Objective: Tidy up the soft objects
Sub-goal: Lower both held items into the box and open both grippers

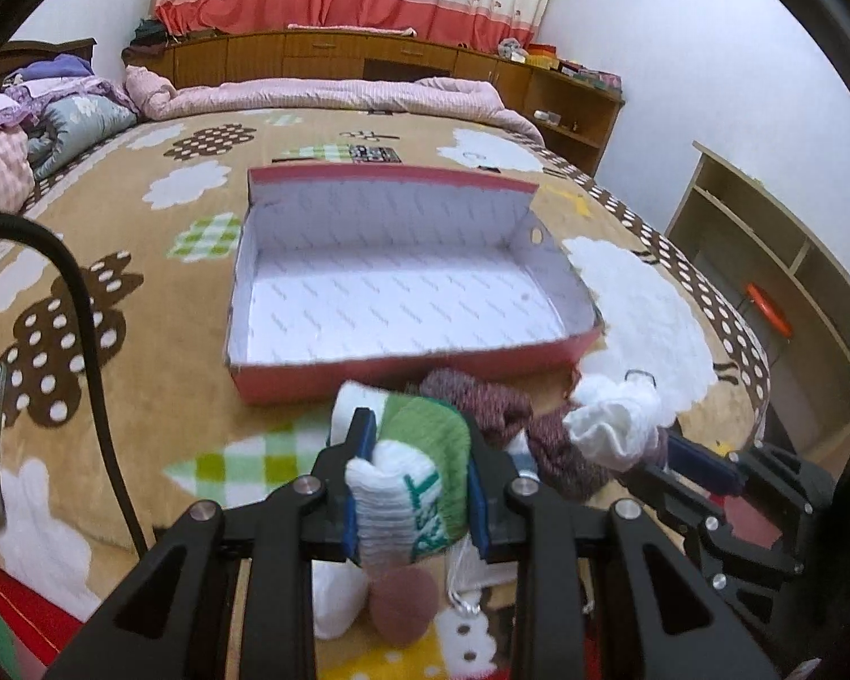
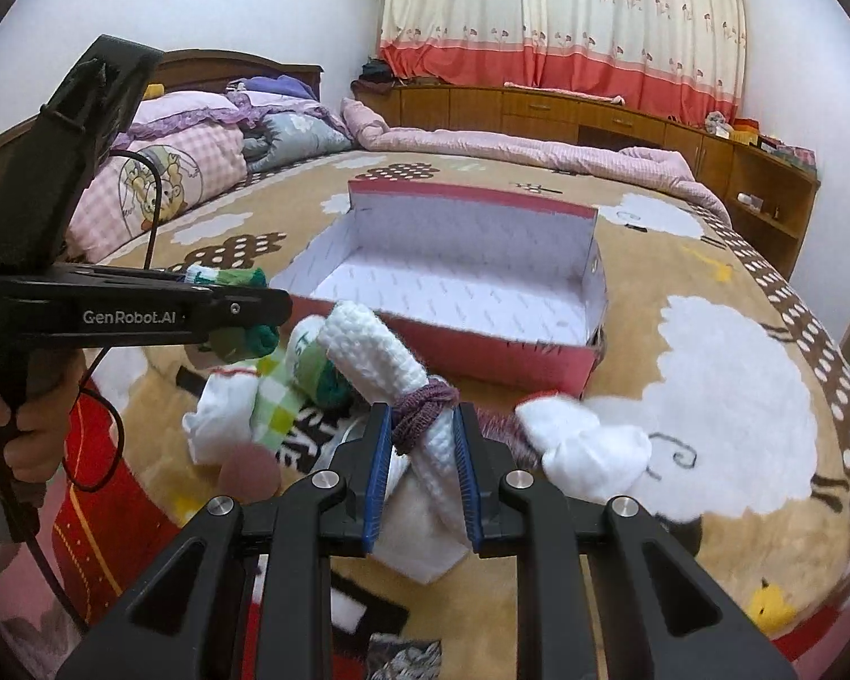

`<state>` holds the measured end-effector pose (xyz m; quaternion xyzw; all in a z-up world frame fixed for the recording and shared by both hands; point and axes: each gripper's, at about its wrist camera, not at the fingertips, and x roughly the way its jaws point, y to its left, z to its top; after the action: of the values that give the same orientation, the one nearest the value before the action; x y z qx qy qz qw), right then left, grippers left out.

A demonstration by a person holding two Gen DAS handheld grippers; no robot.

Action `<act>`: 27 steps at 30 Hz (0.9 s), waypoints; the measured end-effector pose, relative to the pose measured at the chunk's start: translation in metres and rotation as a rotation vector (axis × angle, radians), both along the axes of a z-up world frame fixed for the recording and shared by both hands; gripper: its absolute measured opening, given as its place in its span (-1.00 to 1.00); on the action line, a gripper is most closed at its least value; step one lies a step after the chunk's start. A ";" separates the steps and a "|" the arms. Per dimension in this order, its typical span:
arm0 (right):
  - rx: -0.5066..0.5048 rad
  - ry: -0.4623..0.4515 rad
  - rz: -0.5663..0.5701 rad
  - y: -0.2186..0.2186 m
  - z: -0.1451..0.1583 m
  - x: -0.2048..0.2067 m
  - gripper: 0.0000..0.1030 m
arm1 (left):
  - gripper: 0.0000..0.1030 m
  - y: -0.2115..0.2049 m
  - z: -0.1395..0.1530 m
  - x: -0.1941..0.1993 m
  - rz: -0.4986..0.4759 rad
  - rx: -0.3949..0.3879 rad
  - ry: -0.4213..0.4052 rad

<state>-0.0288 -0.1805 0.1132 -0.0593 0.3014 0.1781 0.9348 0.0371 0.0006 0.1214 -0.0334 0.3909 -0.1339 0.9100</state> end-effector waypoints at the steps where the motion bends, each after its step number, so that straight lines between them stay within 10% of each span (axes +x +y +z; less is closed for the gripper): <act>1: -0.001 -0.003 0.000 0.000 0.002 0.003 -0.56 | -0.43 -0.001 0.002 0.003 0.002 0.001 -0.004; 27: -0.039 -0.046 -0.062 -0.001 0.026 0.103 -0.56 | -0.43 -0.014 0.018 0.101 0.051 0.054 -0.062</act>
<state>0.0738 -0.1815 0.1387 -0.0721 0.2851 0.1418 0.9452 0.1382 -0.0138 0.1391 -0.0147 0.3651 -0.1008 0.9254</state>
